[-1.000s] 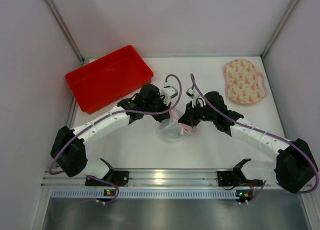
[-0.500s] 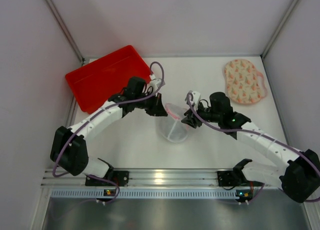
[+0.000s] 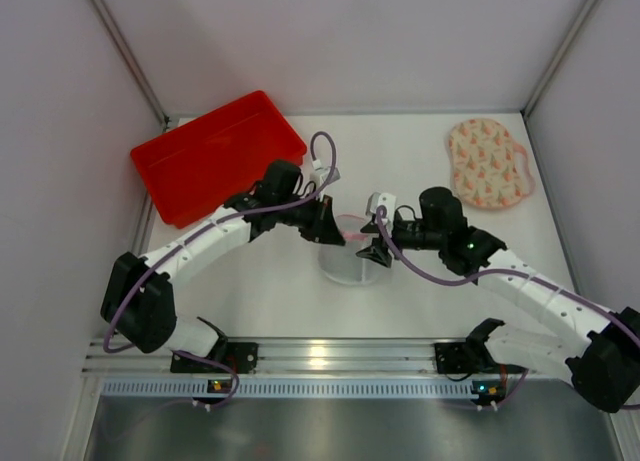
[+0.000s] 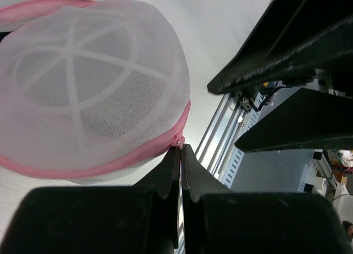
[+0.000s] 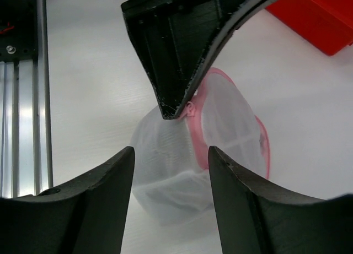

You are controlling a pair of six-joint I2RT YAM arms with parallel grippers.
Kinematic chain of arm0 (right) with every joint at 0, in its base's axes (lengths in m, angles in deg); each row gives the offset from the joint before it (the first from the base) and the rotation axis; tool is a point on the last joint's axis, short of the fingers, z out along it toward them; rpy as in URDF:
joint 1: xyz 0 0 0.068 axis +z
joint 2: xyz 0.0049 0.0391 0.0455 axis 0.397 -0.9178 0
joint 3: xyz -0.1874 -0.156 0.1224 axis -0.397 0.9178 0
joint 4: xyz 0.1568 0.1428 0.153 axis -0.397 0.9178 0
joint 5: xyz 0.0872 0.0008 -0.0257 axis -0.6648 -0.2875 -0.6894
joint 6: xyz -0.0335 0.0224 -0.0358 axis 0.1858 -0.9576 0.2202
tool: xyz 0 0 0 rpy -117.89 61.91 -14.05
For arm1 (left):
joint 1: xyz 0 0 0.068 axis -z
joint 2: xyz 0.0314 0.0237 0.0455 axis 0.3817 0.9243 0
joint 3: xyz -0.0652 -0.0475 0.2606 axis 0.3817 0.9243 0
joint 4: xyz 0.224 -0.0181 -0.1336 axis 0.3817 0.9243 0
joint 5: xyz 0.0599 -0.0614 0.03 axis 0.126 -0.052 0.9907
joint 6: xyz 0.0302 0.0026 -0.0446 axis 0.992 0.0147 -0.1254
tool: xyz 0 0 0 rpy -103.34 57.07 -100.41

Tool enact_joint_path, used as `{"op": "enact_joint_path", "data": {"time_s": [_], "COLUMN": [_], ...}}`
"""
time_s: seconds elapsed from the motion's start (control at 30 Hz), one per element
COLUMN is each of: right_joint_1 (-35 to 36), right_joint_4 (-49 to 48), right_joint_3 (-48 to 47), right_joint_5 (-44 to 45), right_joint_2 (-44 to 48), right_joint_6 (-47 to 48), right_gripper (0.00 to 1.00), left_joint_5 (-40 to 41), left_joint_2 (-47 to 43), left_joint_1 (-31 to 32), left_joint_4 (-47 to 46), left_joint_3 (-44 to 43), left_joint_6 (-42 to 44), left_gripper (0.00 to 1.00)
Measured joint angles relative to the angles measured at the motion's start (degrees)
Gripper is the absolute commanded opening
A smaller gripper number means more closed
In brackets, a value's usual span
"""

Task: Place the bra in the laundry bag and zip it closed
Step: Zip the zipper on the laundry bag.

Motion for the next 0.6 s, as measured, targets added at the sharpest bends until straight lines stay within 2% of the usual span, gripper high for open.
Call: {"op": "enact_joint_path", "data": {"time_s": [0.27, 0.6], "right_joint_1": [4.85, 5.55], "right_joint_4": [-3.02, -6.12], "right_joint_3": [0.37, 2.56], "right_joint_5": [3.74, 6.78], "right_joint_2": [-3.19, -3.17], "right_joint_6": [3.48, 9.14], "right_gripper": [0.51, 0.48], "left_joint_5": [-1.49, -2.71], "left_joint_2": [-0.04, -1.16], "left_joint_1": [0.00, 0.00], "left_joint_4": [-0.17, -0.39], "left_joint_3": [0.68, 2.32], "left_joint_6": [-0.20, -0.44], "left_gripper": [0.00, 0.00]}}
